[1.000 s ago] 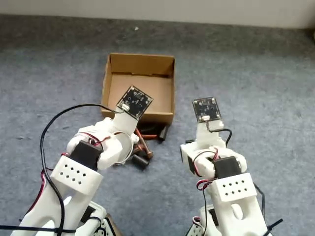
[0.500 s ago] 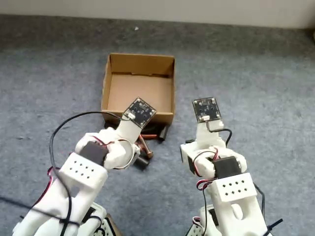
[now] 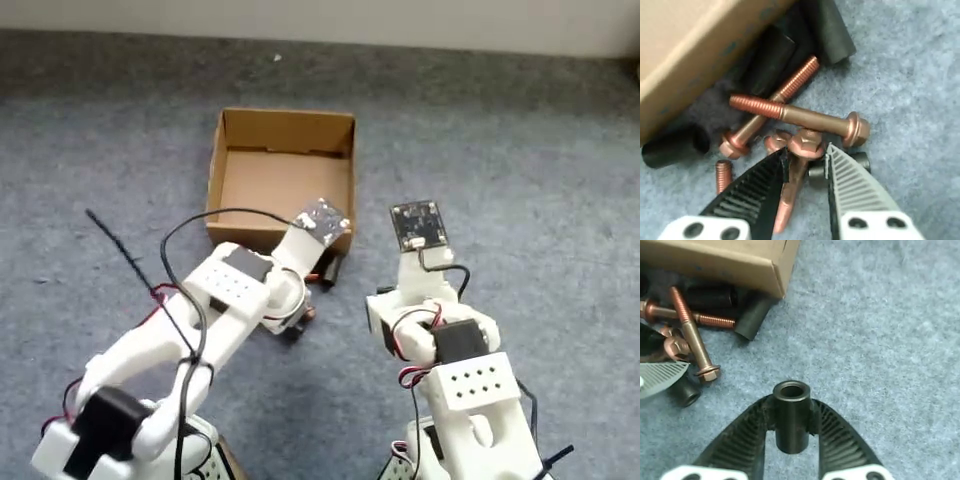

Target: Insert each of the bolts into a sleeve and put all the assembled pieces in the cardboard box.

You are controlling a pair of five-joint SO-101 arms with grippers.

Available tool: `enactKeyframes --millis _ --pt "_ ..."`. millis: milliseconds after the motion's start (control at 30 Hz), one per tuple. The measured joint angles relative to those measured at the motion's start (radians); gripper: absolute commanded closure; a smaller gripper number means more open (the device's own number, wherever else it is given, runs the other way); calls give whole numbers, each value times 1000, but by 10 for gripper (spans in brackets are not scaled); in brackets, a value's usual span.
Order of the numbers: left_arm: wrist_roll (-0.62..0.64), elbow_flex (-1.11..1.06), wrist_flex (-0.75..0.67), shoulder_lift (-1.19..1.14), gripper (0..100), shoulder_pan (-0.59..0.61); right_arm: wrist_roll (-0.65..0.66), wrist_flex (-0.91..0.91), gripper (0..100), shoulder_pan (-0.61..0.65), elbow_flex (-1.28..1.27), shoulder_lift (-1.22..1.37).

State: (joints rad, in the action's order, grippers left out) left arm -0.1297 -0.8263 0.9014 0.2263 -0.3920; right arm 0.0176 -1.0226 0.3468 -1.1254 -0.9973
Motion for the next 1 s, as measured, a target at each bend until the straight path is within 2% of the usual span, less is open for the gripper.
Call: enactKeyframes --millis 133,333,500,667,900,1000 --pt "2 0 -43 -40 995 -5 0 8 995 0 -3 0" --pt "-5 0 -54 -38 995 5 0 8 995 0 -3 0" --pt "-8 -44 -55 95 992 0 0 8 995 2 -3 0" --pt "-8 -101 -55 249 866 3 0 8 995 2 -3 0" --pt "-8 -101 -52 264 861 41 0 8 995 2 -3 0" --pt "-9 -78 -40 201 861 40 0 8 995 2 -3 0"
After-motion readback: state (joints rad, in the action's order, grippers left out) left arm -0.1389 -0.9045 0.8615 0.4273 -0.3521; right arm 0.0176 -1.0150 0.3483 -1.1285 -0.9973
